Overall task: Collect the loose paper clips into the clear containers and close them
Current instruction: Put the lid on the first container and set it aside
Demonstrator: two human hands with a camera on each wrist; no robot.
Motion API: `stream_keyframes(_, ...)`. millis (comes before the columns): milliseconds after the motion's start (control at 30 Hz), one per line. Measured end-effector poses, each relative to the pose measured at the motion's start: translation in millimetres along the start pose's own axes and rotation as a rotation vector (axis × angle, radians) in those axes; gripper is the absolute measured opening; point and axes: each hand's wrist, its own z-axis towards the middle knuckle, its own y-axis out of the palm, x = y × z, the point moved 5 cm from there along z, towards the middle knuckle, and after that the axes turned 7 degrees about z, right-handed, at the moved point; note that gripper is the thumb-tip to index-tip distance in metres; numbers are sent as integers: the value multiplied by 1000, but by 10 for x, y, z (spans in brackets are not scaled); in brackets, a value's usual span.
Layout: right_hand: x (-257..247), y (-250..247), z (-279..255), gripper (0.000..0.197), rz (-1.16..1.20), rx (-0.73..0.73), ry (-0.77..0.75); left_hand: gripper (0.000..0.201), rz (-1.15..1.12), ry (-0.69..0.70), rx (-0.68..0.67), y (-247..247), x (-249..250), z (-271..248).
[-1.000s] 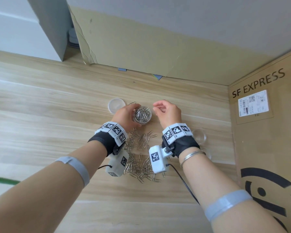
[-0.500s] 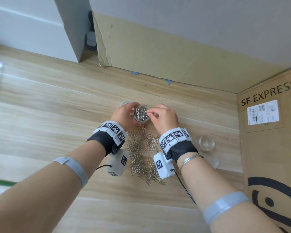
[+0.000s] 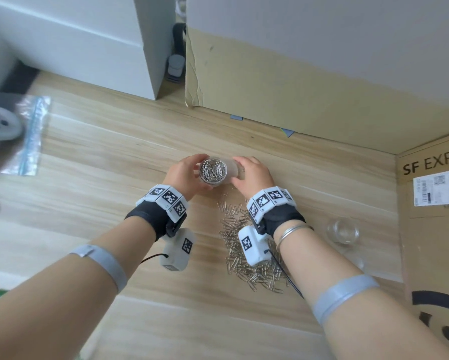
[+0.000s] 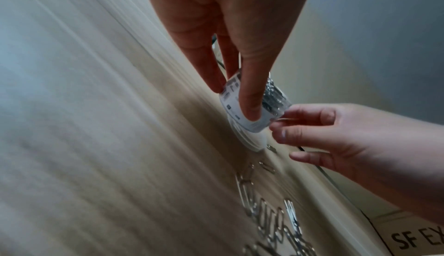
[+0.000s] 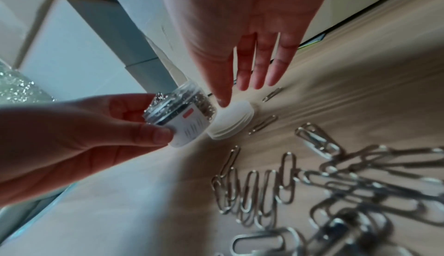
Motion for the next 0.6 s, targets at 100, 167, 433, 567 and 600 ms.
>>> stream_keyframes(100,-81,82,77,69,-45,-51,23,73,-19,-27,14,-83,-120,18)
stream_keyframes(167,-137,124,122,75,-54,-62,28,73,-25,-34,22,-122,-174,26)
stream_keyframes(433,-193,124,166,72,-112,-80,76,72,14,-42,30,-172,-225,59)
stream_keyframes(567,-235,-176,125,66,-9,18,91,71,38,-24,26,-138,-149,74)
stream_keyframes(600,-279,-231,112,65,6,23,67,71,49,-15,27,-126,-123,75)
